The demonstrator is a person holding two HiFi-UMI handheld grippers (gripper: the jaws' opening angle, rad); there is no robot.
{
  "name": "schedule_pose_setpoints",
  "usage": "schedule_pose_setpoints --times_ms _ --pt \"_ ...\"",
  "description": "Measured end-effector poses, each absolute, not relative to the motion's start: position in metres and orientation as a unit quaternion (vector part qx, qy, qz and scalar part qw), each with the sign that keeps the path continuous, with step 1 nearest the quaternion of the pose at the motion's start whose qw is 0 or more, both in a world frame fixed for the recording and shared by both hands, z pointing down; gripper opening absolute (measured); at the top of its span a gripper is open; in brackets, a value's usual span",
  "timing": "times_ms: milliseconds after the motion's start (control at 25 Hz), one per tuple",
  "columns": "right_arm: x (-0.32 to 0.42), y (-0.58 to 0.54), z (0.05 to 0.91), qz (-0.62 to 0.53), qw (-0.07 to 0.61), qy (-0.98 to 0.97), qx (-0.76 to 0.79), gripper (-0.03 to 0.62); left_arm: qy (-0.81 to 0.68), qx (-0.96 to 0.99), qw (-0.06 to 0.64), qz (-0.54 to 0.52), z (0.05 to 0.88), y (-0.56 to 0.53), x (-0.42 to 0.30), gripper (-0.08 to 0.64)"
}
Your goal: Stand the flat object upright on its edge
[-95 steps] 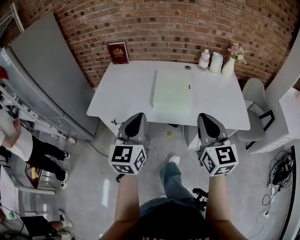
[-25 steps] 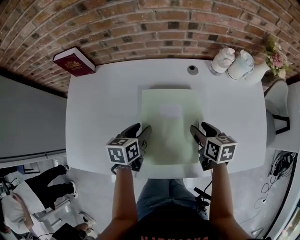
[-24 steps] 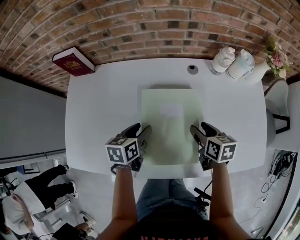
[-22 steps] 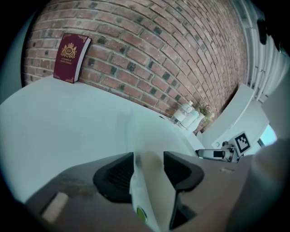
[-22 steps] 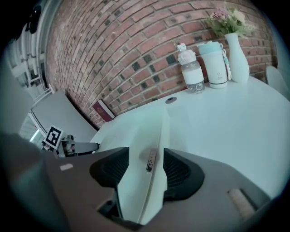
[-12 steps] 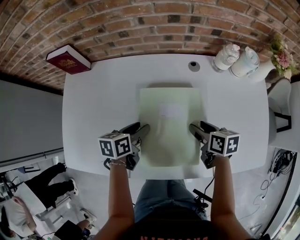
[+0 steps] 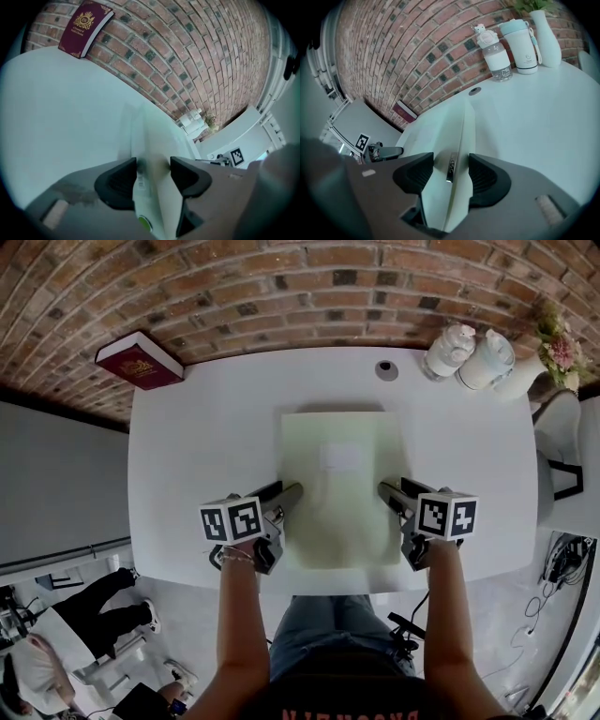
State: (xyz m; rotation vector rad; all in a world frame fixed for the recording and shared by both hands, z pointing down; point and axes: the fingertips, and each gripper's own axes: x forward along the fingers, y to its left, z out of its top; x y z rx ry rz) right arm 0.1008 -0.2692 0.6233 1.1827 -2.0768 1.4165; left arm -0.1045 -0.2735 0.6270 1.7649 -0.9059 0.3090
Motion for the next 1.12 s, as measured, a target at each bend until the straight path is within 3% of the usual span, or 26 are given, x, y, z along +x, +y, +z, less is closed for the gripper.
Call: schedule_pose_setpoints --times_ms 400,1120 --pt "0.104 -0.268 0.593 0.469 0.202 -0.739 0.439 0.221 -0.384 0.748 0.514 0.168 0.6 -0.277 -0.098 0.225" --pt "0.109 -0.279 0.527 0.427 0.175 -0.759 0.459 0.219 -0.401 0.785 0.451 0.143 0.528 -0.294 -0.092 0.225"
